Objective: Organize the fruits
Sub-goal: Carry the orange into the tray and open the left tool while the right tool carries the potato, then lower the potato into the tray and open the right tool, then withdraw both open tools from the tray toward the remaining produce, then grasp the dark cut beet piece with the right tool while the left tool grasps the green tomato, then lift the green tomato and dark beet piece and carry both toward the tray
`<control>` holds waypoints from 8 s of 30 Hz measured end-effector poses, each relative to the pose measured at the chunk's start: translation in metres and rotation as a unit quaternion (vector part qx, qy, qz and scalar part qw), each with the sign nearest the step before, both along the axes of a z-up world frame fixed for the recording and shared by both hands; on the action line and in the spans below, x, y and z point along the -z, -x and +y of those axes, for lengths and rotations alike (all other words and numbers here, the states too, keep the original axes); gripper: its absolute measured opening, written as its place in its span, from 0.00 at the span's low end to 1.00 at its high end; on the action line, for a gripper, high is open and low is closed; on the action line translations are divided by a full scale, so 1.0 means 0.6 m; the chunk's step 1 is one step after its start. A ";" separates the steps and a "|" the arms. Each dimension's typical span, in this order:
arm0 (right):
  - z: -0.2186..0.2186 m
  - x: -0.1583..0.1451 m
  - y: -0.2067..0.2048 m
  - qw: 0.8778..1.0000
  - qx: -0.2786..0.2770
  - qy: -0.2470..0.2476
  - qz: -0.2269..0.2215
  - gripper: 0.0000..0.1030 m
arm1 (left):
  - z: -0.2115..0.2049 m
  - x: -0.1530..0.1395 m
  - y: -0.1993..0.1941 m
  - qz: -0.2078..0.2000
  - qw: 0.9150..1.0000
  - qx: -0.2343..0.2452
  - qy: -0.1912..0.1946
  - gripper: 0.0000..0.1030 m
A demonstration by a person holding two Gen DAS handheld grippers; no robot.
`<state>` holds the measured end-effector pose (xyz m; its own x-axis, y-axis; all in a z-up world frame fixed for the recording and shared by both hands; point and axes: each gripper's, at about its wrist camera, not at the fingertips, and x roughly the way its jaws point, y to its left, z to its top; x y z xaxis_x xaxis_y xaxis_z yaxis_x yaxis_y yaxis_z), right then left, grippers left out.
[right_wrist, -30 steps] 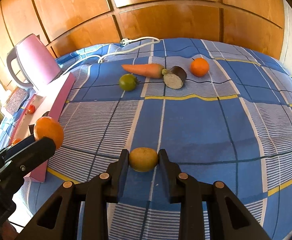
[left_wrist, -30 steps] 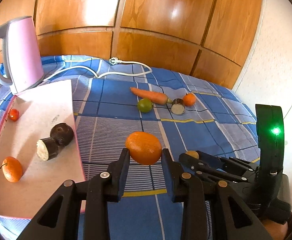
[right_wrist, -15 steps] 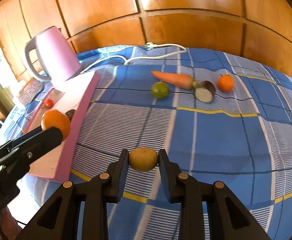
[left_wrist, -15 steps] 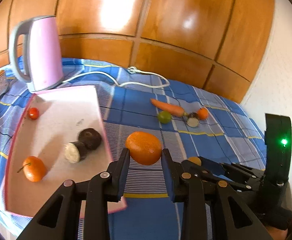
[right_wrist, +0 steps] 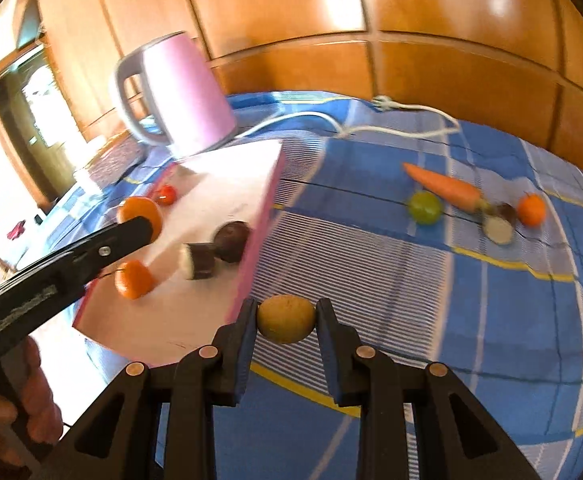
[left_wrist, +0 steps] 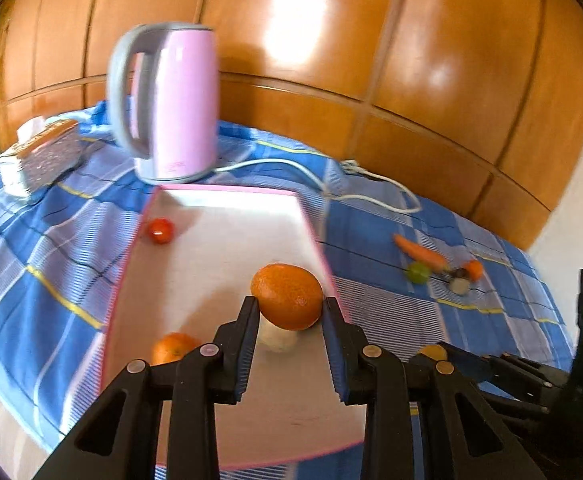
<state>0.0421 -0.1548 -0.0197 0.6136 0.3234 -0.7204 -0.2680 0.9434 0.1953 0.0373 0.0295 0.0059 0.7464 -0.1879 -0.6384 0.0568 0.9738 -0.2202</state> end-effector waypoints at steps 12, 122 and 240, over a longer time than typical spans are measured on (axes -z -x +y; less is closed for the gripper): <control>0.078 0.001 -0.045 0.999 -0.038 0.004 0.007 0.33 | 0.059 0.029 -0.021 0.027 0.998 -0.061 -0.007 0.33; -0.264 0.073 -0.040 0.972 0.230 -0.001 0.052 0.34 | -0.262 0.059 -0.084 0.068 0.988 0.129 -0.055 0.33; -0.295 0.085 -0.085 0.979 0.200 -0.045 0.018 0.42 | -0.311 0.136 -0.148 0.066 0.992 0.107 -0.014 0.34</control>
<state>0.0932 -0.3318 -0.0709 0.6794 0.1260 -0.7228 0.1277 0.9498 0.2856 0.1263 -0.1573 -0.0758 0.6006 -0.3130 -0.7357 0.2352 0.9486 -0.2117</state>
